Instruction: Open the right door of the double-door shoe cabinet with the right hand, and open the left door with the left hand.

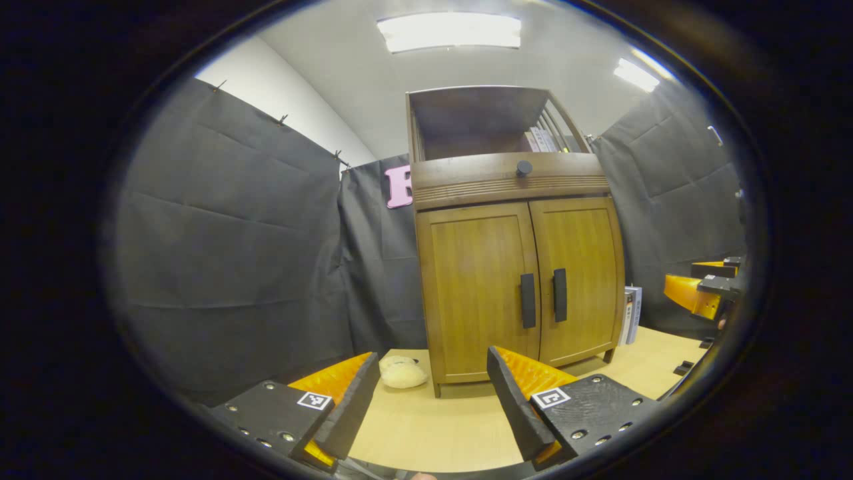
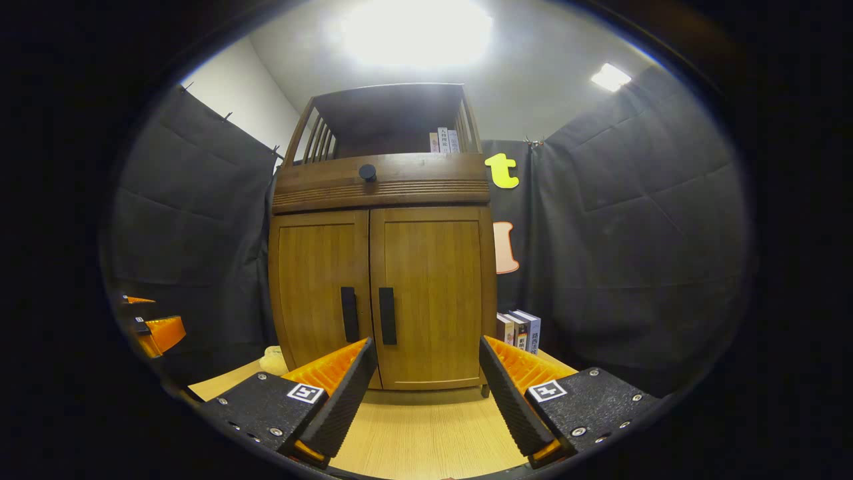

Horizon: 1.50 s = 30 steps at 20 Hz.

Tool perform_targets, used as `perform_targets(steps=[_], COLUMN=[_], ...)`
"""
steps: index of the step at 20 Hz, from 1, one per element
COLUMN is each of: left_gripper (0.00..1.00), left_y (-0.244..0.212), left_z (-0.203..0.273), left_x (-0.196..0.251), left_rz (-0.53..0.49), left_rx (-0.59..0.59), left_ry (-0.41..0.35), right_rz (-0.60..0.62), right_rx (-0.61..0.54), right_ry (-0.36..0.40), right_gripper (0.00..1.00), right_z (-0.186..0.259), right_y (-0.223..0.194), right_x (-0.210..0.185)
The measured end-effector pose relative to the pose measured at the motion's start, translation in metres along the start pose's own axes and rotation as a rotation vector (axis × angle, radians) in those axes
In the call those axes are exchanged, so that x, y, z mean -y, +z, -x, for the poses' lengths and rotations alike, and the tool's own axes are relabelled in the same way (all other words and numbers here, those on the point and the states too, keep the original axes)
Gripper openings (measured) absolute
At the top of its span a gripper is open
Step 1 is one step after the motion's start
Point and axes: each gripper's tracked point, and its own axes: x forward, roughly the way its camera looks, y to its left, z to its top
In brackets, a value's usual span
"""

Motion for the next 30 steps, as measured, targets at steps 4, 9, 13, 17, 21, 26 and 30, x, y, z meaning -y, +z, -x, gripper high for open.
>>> perform_targets(steps=[4, 9, 13, 17, 21, 26, 30], left_gripper=[0.93, 0.93, 0.93, 0.93, 0.93, 0.92, 0.92], left_y=[0.002, 0.004, 0.007, 0.006, 0.004, 0.003, 0.004], left_z=[0.002, 0.005, 0.009, 0.008, 0.007, 0.005, 0.004], left_x=[-0.003, -0.007, -0.01, -0.014, -0.02, -0.026, -0.031], left_rz=[-0.001, -0.01, -0.018, -0.019, -0.02, -0.029, -0.035], left_rx=[-0.002, -0.001, -0.004, -0.013, -0.024, -0.022, -0.025], left_ry=[0.022, 0.046, 0.075, 0.111, 0.156, 0.229, 0.281], right_rz=[-0.009, -0.024, -0.036, -0.03, -0.044, -0.038, -0.037], right_rx=[0.022, 0.035, 0.051, 0.063, 0.052, 0.043, 0.021], right_ry=[0.013, 0.021, 0.038, 0.048, 0.063, 0.088, 0.114], right_gripper=[0.96, 0.96, 0.95, 0.95, 0.95, 0.95, 0.94], right_z=[-0.02, -0.05, -0.078, -0.107, -0.134, -0.169, -0.195], right_y=[0.009, 0.019, 0.028, 0.031, 0.027, 0.022, 0.009], right_x=[-0.003, -0.006, -0.013, -0.019, -0.025, -0.038, -0.05])
